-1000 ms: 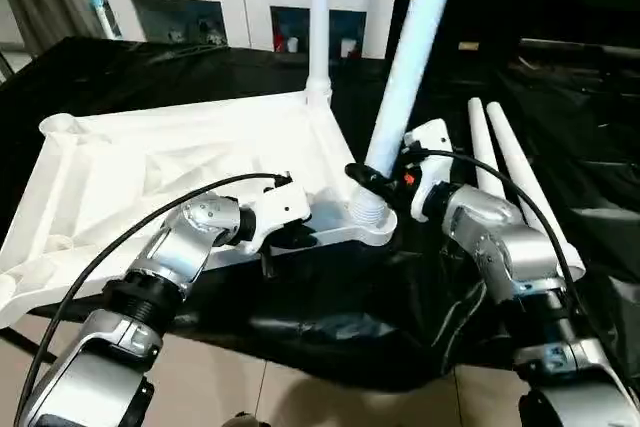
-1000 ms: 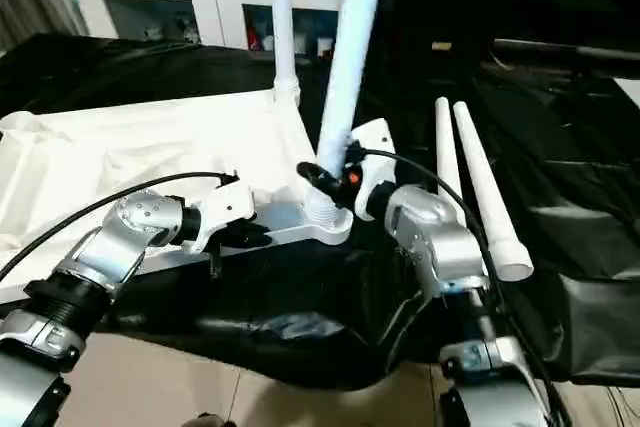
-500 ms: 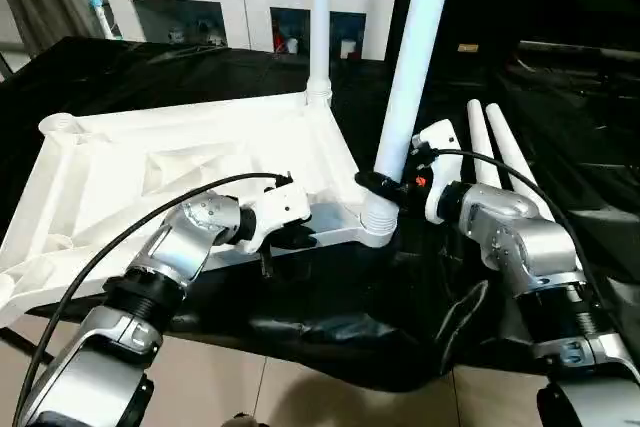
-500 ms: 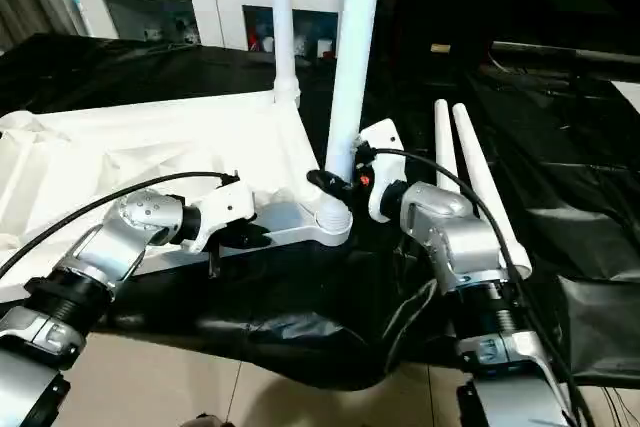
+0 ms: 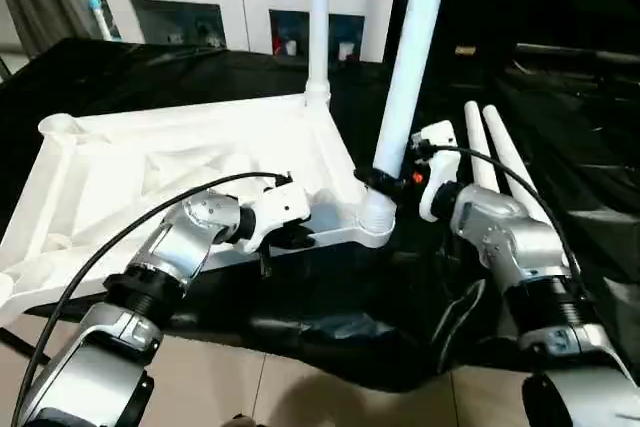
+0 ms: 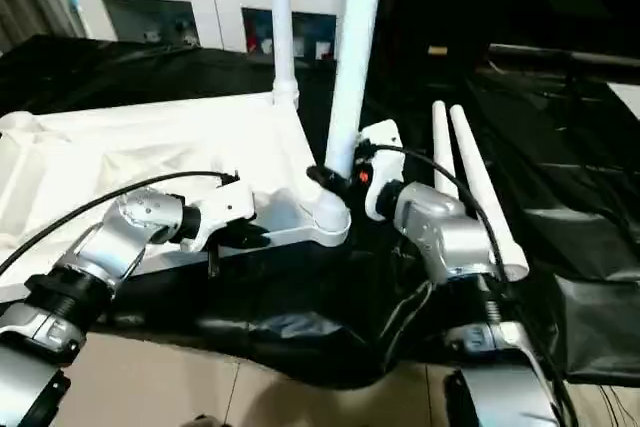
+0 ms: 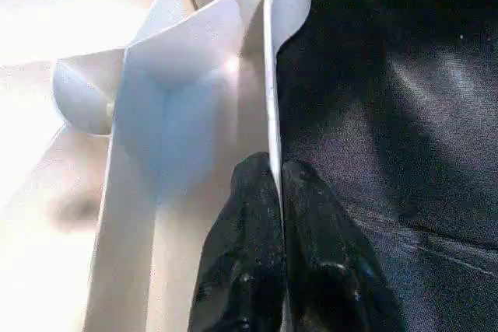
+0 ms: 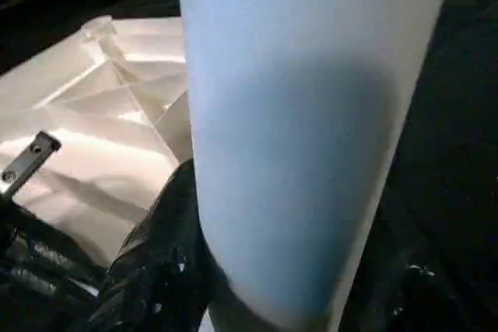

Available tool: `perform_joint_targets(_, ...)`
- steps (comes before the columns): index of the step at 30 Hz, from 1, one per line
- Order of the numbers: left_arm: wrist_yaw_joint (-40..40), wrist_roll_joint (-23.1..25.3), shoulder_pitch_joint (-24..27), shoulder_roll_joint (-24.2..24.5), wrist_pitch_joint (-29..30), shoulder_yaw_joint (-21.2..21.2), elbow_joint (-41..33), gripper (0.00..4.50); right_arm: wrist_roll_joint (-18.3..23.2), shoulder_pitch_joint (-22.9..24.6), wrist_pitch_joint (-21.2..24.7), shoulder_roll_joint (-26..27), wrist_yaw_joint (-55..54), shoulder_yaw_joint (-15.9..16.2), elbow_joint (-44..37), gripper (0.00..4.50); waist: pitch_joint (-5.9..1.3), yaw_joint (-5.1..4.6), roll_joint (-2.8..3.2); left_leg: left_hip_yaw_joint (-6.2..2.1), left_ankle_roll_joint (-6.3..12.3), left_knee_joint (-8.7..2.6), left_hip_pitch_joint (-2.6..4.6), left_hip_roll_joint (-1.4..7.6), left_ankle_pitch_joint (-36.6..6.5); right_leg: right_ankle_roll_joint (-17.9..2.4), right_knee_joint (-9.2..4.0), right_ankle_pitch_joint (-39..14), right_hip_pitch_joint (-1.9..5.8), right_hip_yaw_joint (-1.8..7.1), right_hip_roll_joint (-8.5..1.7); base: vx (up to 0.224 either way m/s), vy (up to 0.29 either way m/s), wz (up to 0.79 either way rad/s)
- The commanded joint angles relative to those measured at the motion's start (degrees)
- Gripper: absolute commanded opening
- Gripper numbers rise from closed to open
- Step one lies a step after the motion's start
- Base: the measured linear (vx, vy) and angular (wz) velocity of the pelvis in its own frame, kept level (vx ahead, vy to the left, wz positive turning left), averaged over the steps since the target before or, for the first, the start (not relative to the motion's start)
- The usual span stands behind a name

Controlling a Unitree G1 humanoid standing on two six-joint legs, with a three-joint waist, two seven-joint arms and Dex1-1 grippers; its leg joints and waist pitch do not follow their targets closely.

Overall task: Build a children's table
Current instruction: Insert table leg to table base

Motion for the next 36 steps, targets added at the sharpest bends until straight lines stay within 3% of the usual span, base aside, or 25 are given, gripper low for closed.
perform_joint_targets(1, -0.1, 1.2, 0.5, 0.6, 0.3, -1.5, 1.2, 0.0, 1.1, 1.2, 1.1, 0.1, 0.0, -1.5, 3.2, 1.84, -4.06, 0.01, 0.06, -0.36, -1.12, -4.29, 1.17, 1.2, -15.0, -12.0, -4.48, -12.4, 2.66, 2.31, -2.91, 0.0, 0.0, 0.0)
perform_joint_targets(7, 0.1, 1.1, 0.7, 0.6, 0.1, -1.4, 1.5, 0.0, 1.4, 3.4, 0.0, -0.1, 2.1, -2.0, 4.2, 1.83, -4.04, 0.13, 0.09, -0.31, -0.76, -4.29, 1.14, 1.19, -14.9, -12.4, -4.48, -11.5, 2.7, 2.26, -2.88, 0.0, 0.0, 0.0)
perform_joint_targets(12, 0.3, 1.1, 0.7, 0.6, 0.2, -1.4, 1.5, 0.0, 1.2, 6.5, -3.8, -0.2, 2.7, -2.6, 5.6, 1.83, -3.89, 0.15, 0.33, -0.38, -1.06, -4.5, 1.24, 1.27, -16.6, -12.4, -4.72, -12.6, 2.57, 2.22, -2.9, 0.0, 0.0, 0.0)
perform_joint_targets(13, 0.3, 1.1, 0.7, 0.6, 0.1, -1.4, 1.6, 0.0, 0.7, 7.6, -5.1, -0.1, 2.5, -2.3, 5.3, 1.83, -3.8, 0.17, 0.65, -0.44, -1.21, -4.59, 1.29, 1.24, -17.5, -12.2, -4.83, -13.5, 2.57, 2.21, -2.93, 0.0, 0.0, 0.0)
perform_joint_targets(17, 0.6, 1.0, 0.3, 0.5, -0.2, -1.2, 2.4, 0.0, -2.3, 9.9, -9.6, -0.3, 2.0, -0.1, 4.0, 1.83, -3.5, 0.01, 0.53, -0.6, -1.59, -5.06, 1.65, 1.23, -20.7, -10.9, -5.58, -18.3, 2.52, 2.11, -2.95, 0.0, 0.0, 0.0)
perform_joint_targets(21, 0.9, 0.9, 0.1, 0.4, -0.3, -1.2, 2.6, 0.0, -4.7, 11.2, -12.3, -0.5, 1.9, 2.7, 1.2, 1.83, -3.49, 0.04, 0.41, -0.64, -1.46, -5.25, 1.7, 1.23, -20.2, -10.1, -5.87, -19.5, 2.59, 2.24, -3.01, 0.0, 0.0, 0.0)
perform_joint_targets(26, 0.9, 1.0, 0.1, 0.5, -0.5, -1.4, 3.0, 0.0, -6.0, 10.9, -12.8, -0.2, 1.9, 4.8, 0.6, 1.83, -3.41, 0.01, 0.33, -0.59, -0.92, -5.36, 1.61, 1.18, -19.1, -10.3, -5.85, -18.9, 2.62, 2.24, -2.93, 0.0, 0.0, 0.0)
perform_joint_targets(32, 0.7, 1.2, 0.6, 0.6, 0.0, -1.8, 2.1, 0.0, -9.2, 9.5, -11.6, -1.1, 3.8, 9.4, 1.4, 1.83, -3.03, -0.43, 0.11, -0.89, -1.53, -5.63, 1.9, 1.21, -22.7, -7.7, -6.72, -27.5, 2.07, 2.17, -3.08, 0.0, 0.0, 0.0)
perform_joint_targets(36, 0.8, 1.3, 0.9, 0.5, 0.1, -2.0, 2.0, 0.0, -9.9, 9.1, -10.5, -1.6, 5.0, 11.1, 1.8, 1.83, -3.1, -0.57, -0.03, -0.97, -1.52, -5.76, 1.95, 1.31, -23.7, -7.4, -6.84, -27.4, 1.92, 2.23, -3.08, 0.0, 0.0, 0.0)
